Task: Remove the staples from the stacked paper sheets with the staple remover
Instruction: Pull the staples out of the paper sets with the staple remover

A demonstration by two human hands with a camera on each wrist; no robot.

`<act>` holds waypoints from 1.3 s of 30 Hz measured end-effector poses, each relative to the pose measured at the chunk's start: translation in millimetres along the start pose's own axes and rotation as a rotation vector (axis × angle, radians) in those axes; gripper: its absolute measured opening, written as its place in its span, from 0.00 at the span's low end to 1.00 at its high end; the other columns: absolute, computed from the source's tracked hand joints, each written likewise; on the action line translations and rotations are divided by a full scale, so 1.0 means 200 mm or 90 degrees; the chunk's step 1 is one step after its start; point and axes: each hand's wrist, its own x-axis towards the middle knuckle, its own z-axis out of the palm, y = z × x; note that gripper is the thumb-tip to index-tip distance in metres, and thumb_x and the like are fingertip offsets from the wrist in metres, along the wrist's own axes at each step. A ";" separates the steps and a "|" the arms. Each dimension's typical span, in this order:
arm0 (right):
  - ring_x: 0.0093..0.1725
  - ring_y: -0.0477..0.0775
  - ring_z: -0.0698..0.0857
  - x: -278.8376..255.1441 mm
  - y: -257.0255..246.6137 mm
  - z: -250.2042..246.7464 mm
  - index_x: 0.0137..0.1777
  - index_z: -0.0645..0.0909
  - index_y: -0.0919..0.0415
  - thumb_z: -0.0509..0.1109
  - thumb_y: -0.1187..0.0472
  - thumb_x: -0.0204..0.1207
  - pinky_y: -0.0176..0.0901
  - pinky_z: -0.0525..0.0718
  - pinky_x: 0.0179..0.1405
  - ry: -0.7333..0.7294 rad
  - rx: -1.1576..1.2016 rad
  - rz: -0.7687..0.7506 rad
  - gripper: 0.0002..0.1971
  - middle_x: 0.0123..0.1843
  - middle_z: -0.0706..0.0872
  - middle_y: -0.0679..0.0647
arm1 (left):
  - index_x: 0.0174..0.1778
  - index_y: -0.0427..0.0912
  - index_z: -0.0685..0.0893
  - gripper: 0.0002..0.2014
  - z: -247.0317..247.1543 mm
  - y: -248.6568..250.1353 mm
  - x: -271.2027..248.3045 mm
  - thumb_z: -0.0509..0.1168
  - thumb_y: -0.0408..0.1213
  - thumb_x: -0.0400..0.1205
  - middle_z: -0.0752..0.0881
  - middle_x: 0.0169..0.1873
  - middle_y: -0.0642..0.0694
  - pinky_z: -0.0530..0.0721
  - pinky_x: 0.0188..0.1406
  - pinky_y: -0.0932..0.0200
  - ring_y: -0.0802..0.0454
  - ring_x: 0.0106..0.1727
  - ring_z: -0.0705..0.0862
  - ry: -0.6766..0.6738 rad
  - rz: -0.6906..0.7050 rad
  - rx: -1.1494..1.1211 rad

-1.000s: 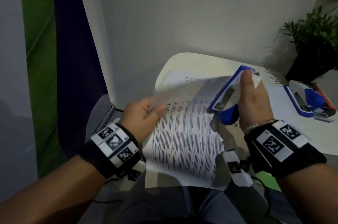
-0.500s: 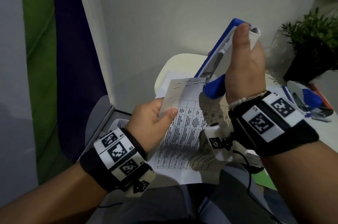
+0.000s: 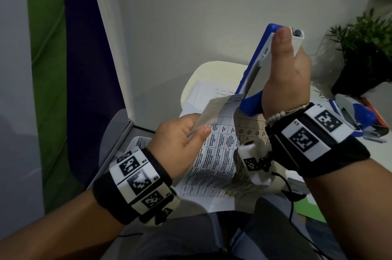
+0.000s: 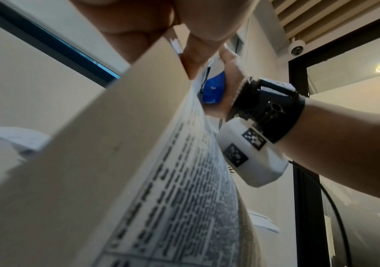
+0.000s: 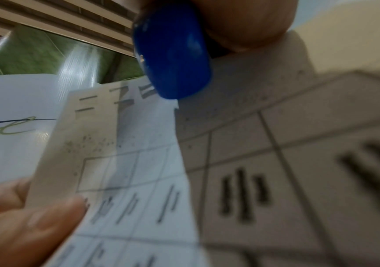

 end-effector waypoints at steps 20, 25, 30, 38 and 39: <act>0.40 0.47 0.78 -0.02 0.22 -0.22 0.46 0.76 0.52 0.58 0.39 0.79 0.39 0.72 0.42 0.038 -0.177 0.119 0.16 0.39 0.78 0.46 | 0.58 0.49 0.86 0.13 -0.08 -0.10 0.09 0.62 0.30 0.82 0.88 0.44 0.57 0.85 0.39 0.68 0.55 0.40 0.87 0.179 -0.178 0.021; 0.64 0.62 0.77 -0.08 0.38 -0.33 0.71 0.71 0.70 0.56 0.33 0.76 0.46 0.72 0.57 0.018 -0.246 0.208 0.40 0.62 0.79 0.64 | 0.61 0.52 0.81 0.26 -0.04 -0.19 0.04 0.64 0.20 0.73 0.81 0.57 0.61 0.76 0.64 0.69 0.63 0.60 0.81 -0.009 0.090 0.152; 0.43 0.52 0.76 -0.10 0.36 -0.33 0.58 0.73 0.57 0.59 0.42 0.81 0.39 0.66 0.41 0.034 -0.251 0.206 0.19 0.40 0.75 0.42 | 0.47 0.48 0.91 0.15 -0.02 -0.24 0.03 0.59 0.36 0.74 0.87 0.50 0.57 0.74 0.61 0.77 0.64 0.54 0.82 -0.112 0.149 0.168; 0.38 0.34 0.73 -0.12 0.38 -0.33 0.54 0.72 0.55 0.57 0.44 0.81 0.18 0.68 0.34 0.039 -0.267 0.153 0.14 0.39 0.74 0.40 | 0.40 0.44 0.92 0.16 -0.01 -0.28 0.04 0.57 0.35 0.71 0.91 0.45 0.49 0.77 0.56 0.63 0.58 0.53 0.81 -0.153 0.195 0.213; 0.38 0.34 0.73 -0.12 0.38 -0.32 0.53 0.72 0.55 0.56 0.43 0.79 0.20 0.67 0.34 0.042 -0.266 0.158 0.16 0.39 0.74 0.40 | 0.40 0.44 0.92 0.16 -0.01 -0.28 0.04 0.57 0.35 0.71 0.91 0.44 0.49 0.77 0.55 0.63 0.57 0.53 0.80 -0.147 0.199 0.211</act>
